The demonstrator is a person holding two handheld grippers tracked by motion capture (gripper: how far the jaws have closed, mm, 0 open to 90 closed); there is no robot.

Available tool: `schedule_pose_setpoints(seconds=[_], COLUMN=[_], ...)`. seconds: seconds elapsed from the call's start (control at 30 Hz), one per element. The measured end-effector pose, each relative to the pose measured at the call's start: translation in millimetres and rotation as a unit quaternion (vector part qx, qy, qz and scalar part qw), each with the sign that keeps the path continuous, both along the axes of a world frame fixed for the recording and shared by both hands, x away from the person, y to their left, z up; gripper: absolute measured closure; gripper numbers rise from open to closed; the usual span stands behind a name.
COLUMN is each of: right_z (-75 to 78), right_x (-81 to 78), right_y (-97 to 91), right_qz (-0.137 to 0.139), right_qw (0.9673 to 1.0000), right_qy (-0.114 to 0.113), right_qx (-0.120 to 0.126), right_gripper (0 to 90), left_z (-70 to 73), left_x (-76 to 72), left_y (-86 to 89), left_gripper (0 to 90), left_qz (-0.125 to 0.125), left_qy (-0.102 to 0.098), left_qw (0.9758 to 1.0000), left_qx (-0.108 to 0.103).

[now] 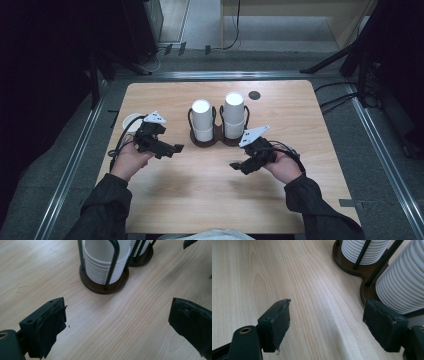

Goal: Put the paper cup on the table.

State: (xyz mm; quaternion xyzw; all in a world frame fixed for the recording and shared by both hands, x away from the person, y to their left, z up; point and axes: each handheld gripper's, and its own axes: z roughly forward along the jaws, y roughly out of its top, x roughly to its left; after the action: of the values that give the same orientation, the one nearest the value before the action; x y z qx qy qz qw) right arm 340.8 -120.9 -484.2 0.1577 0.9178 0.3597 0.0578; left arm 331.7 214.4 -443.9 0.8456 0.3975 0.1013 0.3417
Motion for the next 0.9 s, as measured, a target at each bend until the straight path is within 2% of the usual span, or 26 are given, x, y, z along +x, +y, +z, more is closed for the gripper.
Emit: schedule_pose_setpoints(seconds=[0.3,0.33,0.47,0.5,0.57,0.63,0.77,0.9], right_z=[0.1,0.2,0.2,-0.2,-0.5,-1.0,-1.7,-2.3], right_x=[-0.3,-0.3,-0.3,-0.8,-1.3,-1.9,-3.6,-5.3], right_y=[-0.3,-0.4,-0.6,-0.3,-0.2,-0.2,-1.8,-4.1], right_qz=[0.001,0.0,-0.001,0.0,0.001,0.001,0.0,-0.003], right_qw=[1.0,1.0,1.0,1.0,1.0,1.0,1.0,1.0], right_qy=[-0.001,-0.001,0.0,0.002,0.001,0.0,0.001,0.001], right_qx=[-0.001,0.0,0.001,0.0,-0.002,-0.003,-0.004,-0.007], right_gripper=[21.9,21.9,21.9,21.9,21.9,21.9,21.9,21.9], left_z=[-11.8,-13.4,-15.6,-17.7,-19.7,-21.1,-23.5,-26.1], left_x=[-7.0,-8.9,-10.6,-11.3,-11.7,-12.4,-13.7,-13.4], left_y=[-23.6,-28.6,-34.2,-38.4,-43.1,-47.1,-56.2,-63.1], left_gripper=[1.5,1.5,1.5,1.5,1.5,1.5,1.5,1.5], left_qz=[-0.023,-0.031,-0.036,-0.038,-0.041,-0.045,-0.052,-0.059], left_qy=[-0.003,0.002,0.009,0.014,0.015,0.014,0.008,0.007], left_qw=[0.9997,0.9995,0.9993,0.9989,0.9987,0.9984,0.9984,0.9978], left_qx=[0.004,0.0,-0.01,-0.022,-0.027,-0.03,-0.023,-0.028])
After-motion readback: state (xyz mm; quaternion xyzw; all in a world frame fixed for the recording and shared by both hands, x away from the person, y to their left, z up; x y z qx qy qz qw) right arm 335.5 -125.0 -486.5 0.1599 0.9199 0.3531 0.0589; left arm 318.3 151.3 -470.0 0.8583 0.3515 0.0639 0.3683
